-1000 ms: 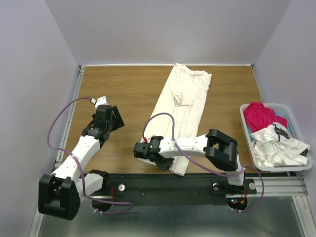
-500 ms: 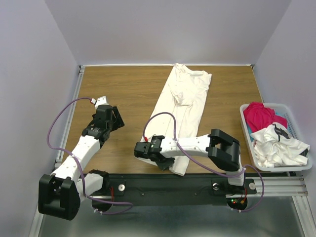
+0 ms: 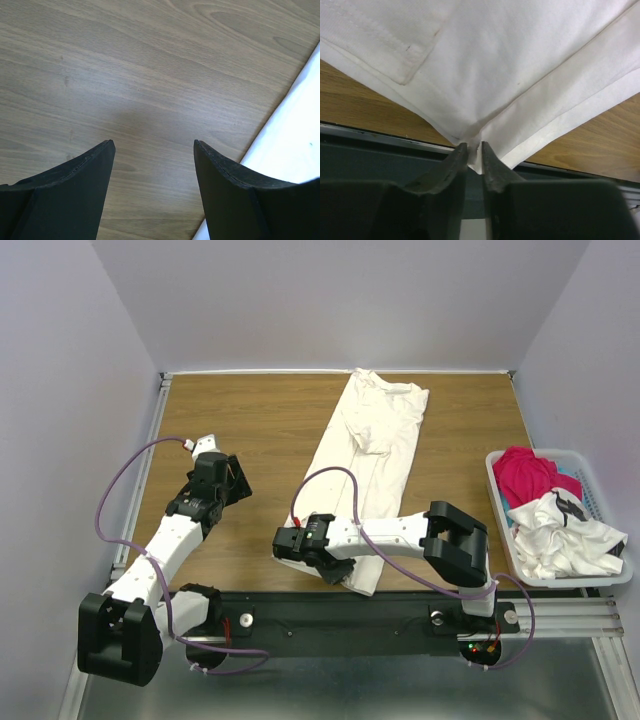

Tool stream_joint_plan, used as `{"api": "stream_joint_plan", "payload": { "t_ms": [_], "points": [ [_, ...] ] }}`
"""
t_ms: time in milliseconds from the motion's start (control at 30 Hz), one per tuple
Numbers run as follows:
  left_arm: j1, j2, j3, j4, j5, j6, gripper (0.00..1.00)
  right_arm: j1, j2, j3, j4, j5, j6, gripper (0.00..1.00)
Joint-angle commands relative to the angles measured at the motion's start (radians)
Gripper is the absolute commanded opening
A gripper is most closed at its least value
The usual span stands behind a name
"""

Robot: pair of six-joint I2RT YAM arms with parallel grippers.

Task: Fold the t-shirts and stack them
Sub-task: Fold the tshirt

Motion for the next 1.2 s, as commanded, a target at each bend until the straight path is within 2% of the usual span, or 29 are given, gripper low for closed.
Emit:
{"api": "stream_joint_plan", "payload": {
  "t_ms": [0, 67, 100, 133, 367, 567, 967, 1067, 1167],
  "points": [
    [0.007, -0.012, -0.010, 0.028, -0.009, 0.011, 0.75, 0.011, -0.051, -0.002, -0.033, 0.015, 0.010, 0.15],
    [0.007, -0.010, -0.009, 0.029, -0.010, 0.011, 0.75, 0.011, -0.048, -0.002, -0.034, 0.018, 0.010, 0.08],
    [0.009, -0.012, -0.009, 0.029, -0.009, 0.011, 0.75, 0.011, -0.046, 0.000, -0.034, 0.019, 0.012, 0.01],
    [0.007, -0.010, -0.010, 0.028, -0.009, 0.011, 0.75, 0.011, -0.046, 0.004, -0.034, 0.024, 0.015, 0.01],
    [0.007, -0.010, -0.009, 0.029, -0.007, 0.011, 0.75, 0.011, -0.066, 0.050, 0.007, 0.018, 0.025, 0.01],
    [0.007, -0.013, -0.012, 0.026, -0.009, 0.009, 0.75, 0.011, -0.098, 0.038, 0.107, 0.025, 0.056, 0.01],
    [0.007, -0.013, -0.013, 0.031, 0.008, 0.009, 0.75, 0.011, -0.132, -0.121, 0.329, 0.027, 0.098, 0.01],
    [0.007, -0.015, -0.018, 0.028, 0.035, 0.008, 0.75, 0.011, -0.112, -0.138, 0.351, 0.006, 0.098, 0.01],
    [0.006, -0.030, -0.024, 0.016, 0.085, 0.000, 0.75, 0.011, -0.124, -0.154, 0.361, -0.031, 0.096, 0.17]
  ]
}}
